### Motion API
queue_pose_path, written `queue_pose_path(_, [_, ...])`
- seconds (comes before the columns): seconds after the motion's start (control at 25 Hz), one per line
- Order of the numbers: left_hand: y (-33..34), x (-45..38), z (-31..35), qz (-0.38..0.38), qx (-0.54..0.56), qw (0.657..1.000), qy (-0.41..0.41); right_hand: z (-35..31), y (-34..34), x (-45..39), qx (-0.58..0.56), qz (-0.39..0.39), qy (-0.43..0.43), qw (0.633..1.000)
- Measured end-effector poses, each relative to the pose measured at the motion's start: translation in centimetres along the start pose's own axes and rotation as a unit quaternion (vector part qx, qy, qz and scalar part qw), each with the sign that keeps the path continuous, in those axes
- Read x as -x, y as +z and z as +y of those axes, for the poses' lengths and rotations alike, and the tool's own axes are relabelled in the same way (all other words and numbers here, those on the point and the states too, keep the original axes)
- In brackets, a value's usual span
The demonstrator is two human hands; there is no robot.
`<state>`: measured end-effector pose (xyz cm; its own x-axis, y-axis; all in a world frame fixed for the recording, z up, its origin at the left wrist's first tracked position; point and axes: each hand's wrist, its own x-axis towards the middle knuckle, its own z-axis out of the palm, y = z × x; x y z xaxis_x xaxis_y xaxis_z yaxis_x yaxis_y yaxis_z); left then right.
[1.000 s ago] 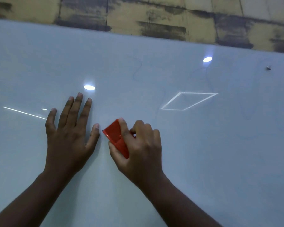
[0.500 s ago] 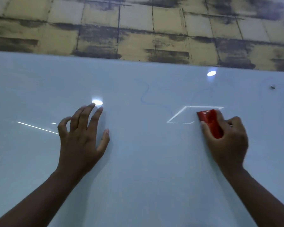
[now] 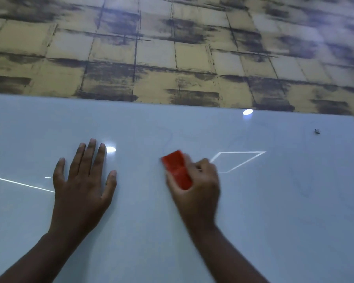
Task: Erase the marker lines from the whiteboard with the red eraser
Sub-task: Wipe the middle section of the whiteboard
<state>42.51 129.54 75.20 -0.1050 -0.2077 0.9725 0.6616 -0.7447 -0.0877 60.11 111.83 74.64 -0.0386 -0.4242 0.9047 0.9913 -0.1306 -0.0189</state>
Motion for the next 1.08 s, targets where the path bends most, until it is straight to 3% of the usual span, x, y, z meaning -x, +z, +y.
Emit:
queue_pose_path(0.12, [0.2,0.0,-0.5,-0.018,-0.002,1.000,0.011,-5.2,2.6,0.5,-0.002,-0.048,-0.067,0.997])
queue_pose_path(0.28, [-0.2,0.0,-0.8,-0.026,0.003,1.000,0.013,-4.1,3.0,-2.1,0.027,-0.058,-0.105,0.992])
queue_pose_path(0.56, [-0.2,0.4,-0.3,-0.003,-0.005,1.000,0.010,8.2,-1.8,-8.8,0.082,0.003,0.045,0.996])
queue_pose_path(0.76, [0.0,0.3,0.2,0.011,-0.013,1.000,0.005,10.5,-2.1,-11.0,0.115,0.041,0.152,0.981])
queue_pose_path(0.88, [0.0,0.3,0.3,0.007,-0.018,1.000,0.003,6.6,0.8,-10.4,0.106,0.024,0.131,0.985])
queue_pose_path(1.08, [0.0,0.2,0.2,0.011,-0.030,0.999,0.009,-6.4,7.0,-7.1,0.070,-0.069,-0.020,0.995])
